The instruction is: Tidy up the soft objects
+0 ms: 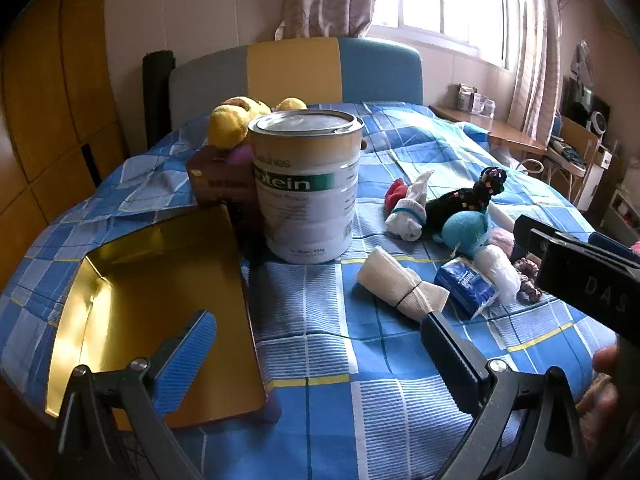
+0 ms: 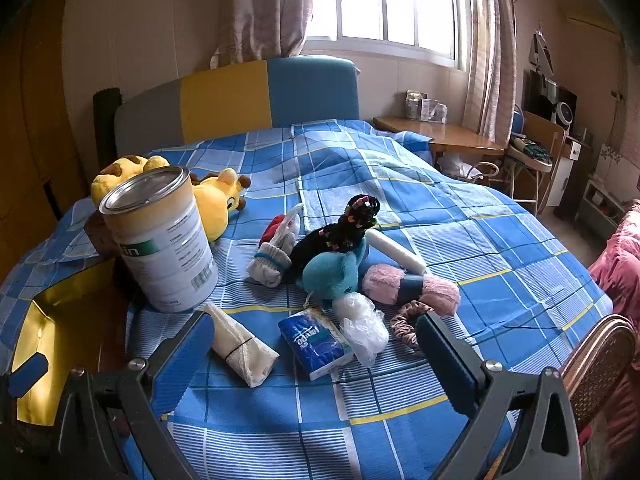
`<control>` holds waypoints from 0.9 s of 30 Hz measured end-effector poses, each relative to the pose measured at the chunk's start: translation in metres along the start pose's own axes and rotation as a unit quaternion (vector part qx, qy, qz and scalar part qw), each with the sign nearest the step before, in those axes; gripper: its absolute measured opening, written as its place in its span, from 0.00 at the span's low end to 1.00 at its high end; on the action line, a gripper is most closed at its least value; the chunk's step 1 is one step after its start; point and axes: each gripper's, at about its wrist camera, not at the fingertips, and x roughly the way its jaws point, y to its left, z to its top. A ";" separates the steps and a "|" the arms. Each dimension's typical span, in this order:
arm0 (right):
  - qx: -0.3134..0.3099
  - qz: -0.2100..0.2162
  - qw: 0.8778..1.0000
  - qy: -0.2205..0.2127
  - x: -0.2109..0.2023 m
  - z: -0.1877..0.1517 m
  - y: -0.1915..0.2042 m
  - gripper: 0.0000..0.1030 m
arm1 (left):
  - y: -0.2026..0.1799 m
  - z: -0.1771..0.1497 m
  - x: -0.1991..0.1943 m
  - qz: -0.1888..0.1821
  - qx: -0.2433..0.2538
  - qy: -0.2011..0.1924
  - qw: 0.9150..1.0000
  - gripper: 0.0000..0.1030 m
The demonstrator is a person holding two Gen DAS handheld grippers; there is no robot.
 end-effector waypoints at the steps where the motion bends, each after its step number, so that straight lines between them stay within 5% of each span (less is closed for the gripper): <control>1: 0.001 0.000 1.000 0.000 0.000 0.000 -0.001 1.00 | 0.000 0.000 0.000 -0.001 0.000 0.001 1.000 1.00; 19: 0.011 -0.007 1.000 -0.003 0.001 0.004 -0.013 1.00 | -0.007 -0.001 0.006 -0.015 0.010 0.014 1.000 1.00; 27: 0.046 -0.029 0.999 -0.005 0.005 0.015 -0.050 1.00 | -0.010 0.001 0.029 -0.108 -0.002 0.084 0.991 1.00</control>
